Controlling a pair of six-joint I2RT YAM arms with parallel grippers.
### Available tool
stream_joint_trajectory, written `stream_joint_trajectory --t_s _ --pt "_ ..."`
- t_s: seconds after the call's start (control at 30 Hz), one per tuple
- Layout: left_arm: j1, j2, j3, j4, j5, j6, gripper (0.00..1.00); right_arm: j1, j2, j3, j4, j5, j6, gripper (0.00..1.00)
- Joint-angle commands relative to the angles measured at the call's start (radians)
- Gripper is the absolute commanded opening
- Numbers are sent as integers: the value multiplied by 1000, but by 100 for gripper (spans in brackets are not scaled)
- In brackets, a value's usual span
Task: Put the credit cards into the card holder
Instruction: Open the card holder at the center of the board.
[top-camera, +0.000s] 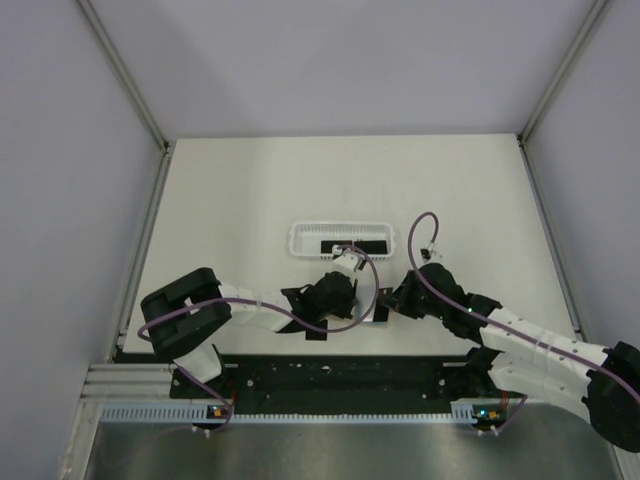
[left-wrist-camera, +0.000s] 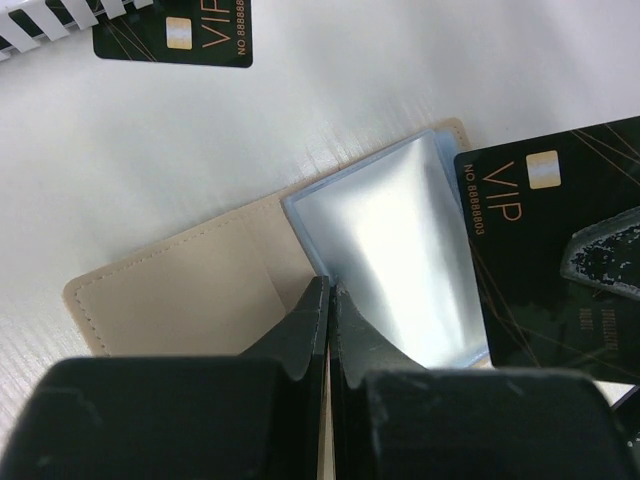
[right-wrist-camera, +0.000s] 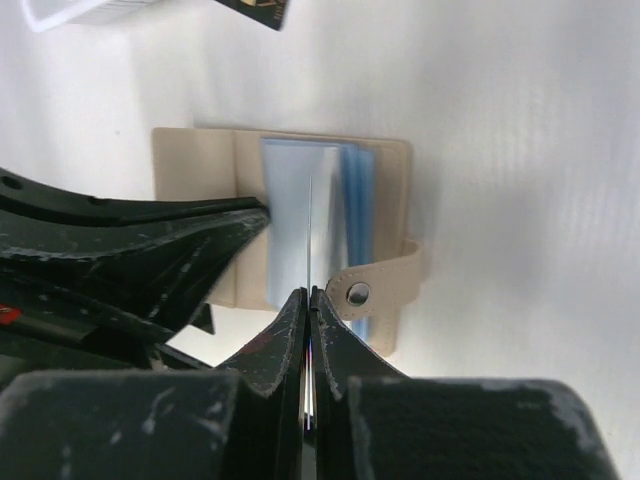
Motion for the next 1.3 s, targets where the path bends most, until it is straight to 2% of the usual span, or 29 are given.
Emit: stream_joint_trajectory --t_s 0.0,0.47,1.03,1.27 --pt "-6 28 -16 -14 25 -11 0 -31 -31 -26 -75 10 -20 0" --pt "-4 31 -25 -8 30 -14 0 -59 16 -23 -69 -34 -37 0" --pt "-4 43 -22 -3 48 -14 0 -59 151 -43 139 -120 -41 0" --pt "-6 -50 -19 -54 33 -24 0 -59 163 -60 139 -99 -37 0"
